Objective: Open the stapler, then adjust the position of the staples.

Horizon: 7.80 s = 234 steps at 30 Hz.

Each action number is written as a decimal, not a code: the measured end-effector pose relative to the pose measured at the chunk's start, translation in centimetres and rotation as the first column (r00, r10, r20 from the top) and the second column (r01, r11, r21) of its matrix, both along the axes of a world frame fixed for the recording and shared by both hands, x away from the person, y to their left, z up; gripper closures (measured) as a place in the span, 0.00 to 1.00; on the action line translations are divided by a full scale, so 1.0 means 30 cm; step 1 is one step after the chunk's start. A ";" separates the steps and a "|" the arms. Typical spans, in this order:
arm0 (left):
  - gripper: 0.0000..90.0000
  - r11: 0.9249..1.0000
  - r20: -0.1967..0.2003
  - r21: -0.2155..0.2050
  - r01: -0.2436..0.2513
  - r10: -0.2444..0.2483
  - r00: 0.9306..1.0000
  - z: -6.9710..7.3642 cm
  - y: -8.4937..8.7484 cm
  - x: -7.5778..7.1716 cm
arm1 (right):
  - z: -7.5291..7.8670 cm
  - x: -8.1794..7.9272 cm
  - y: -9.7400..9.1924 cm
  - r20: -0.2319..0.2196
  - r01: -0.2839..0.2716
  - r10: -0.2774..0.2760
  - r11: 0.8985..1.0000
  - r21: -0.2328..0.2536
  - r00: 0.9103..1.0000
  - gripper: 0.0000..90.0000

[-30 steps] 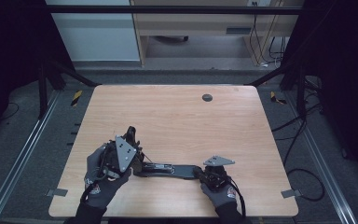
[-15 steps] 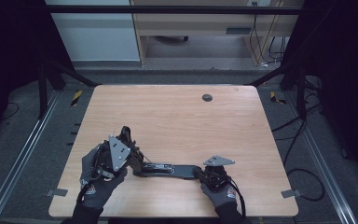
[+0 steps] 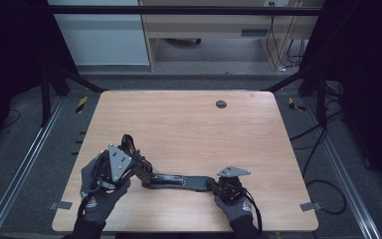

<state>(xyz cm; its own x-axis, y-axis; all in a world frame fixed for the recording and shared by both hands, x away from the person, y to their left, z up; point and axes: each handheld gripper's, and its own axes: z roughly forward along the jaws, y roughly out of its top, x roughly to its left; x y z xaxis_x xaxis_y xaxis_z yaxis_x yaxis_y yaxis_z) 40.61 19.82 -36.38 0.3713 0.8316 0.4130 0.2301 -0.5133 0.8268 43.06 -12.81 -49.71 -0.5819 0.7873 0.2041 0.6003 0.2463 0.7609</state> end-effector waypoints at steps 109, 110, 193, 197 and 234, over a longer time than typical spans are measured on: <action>0.35 0.986 -0.118 -0.162 -0.045 0.026 0.993 -0.118 0.305 -0.051 | 0.112 0.019 -0.175 0.084 0.130 -0.131 0.991 0.022 0.988 0.72; 0.35 0.986 -0.118 -0.162 -0.045 0.026 0.993 -0.118 0.305 -0.051 | 0.114 0.020 -0.183 0.086 0.135 -0.136 0.991 0.018 0.987 0.73; 0.46 0.988 -0.260 -0.127 -0.087 0.052 0.964 -0.340 0.317 -0.047 | 0.061 0.204 -0.197 -0.116 0.102 -0.148 0.939 -0.329 0.982 0.87; 0.45 0.988 -0.265 -0.129 -0.084 0.047 0.963 -0.342 0.316 -0.046 | 0.076 0.188 -0.206 -0.108 0.089 -0.130 0.942 -0.323 0.986 0.87; 0.50 0.989 -0.285 -0.123 -0.084 0.046 0.957 -0.352 0.320 -0.045 | 0.072 0.012 -0.308 -0.121 0.053 -0.091 0.957 -0.284 0.988 0.84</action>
<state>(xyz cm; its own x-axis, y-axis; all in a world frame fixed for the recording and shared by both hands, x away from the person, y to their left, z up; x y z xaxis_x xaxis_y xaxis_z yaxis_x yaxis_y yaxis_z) 39.28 29.42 -46.93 0.3996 0.8979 0.1845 0.4920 -0.3799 0.7833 43.43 -22.06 -47.55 -0.5041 0.8627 0.0412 0.7144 0.3897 0.5812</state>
